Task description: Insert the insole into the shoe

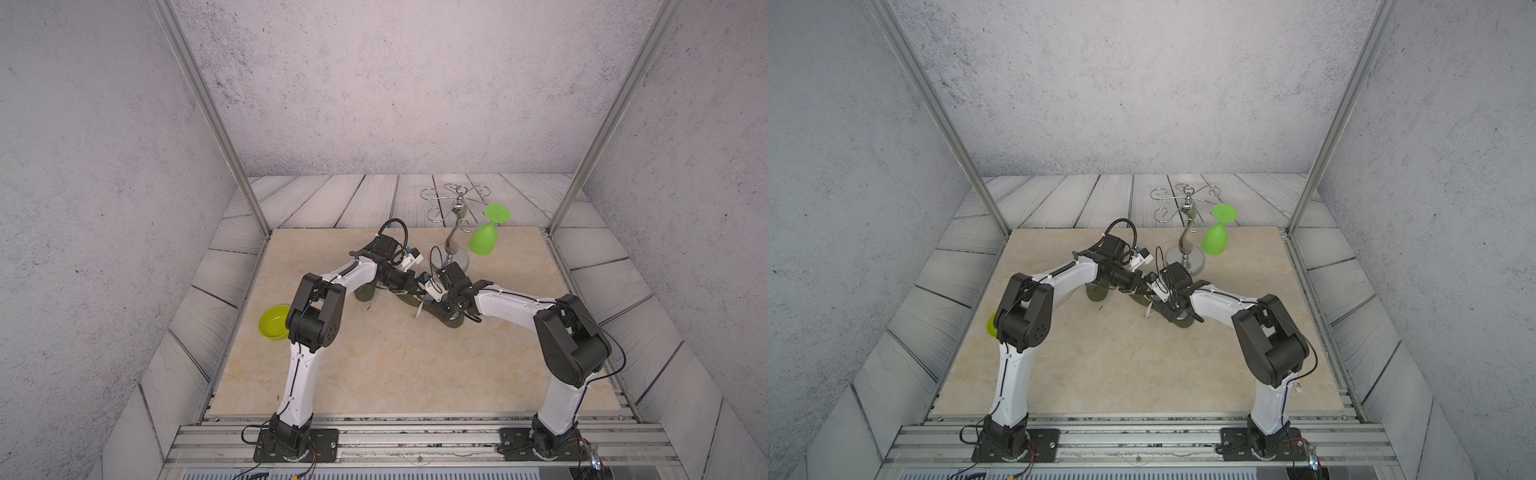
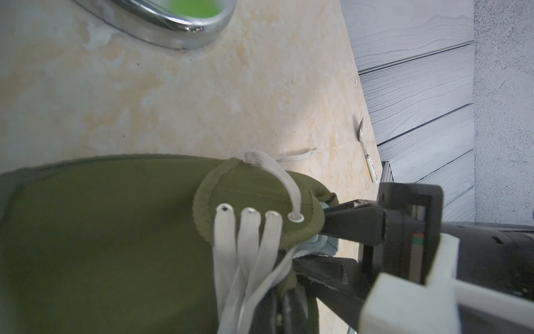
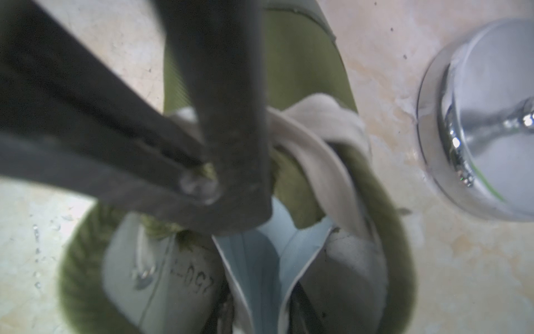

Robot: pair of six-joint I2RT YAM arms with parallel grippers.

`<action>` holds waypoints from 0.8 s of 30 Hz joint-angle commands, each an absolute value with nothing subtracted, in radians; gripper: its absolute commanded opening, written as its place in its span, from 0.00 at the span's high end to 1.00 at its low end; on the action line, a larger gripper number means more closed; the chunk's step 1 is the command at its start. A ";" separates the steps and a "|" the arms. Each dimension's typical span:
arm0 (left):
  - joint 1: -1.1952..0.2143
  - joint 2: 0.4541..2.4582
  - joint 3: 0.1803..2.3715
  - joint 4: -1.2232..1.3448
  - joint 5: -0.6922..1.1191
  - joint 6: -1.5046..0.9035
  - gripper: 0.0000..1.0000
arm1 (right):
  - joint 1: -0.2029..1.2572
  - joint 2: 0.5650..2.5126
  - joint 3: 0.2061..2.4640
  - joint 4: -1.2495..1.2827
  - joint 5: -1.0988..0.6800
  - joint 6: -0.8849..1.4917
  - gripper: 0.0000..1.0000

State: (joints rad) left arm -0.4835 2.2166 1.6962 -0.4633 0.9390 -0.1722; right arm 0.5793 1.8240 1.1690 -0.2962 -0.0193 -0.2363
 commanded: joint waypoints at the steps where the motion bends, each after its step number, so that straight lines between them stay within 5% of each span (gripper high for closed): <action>1: -0.490 2.232 1.709 -0.488 1.006 -0.146 1.00 | 0.583 1.795 1.220 -0.313 -0.031 -0.240 0.60; 15: -0.480 2.218 1.704 -0.512 0.985 -0.129 1.00 | 0.582 1.637 1.178 -0.444 -0.015 -0.167 0.34; 24: -0.482 2.214 1.710 -0.507 0.980 -0.141 1.00 | 0.582 1.688 1.226 -0.495 -0.021 -0.161 0.33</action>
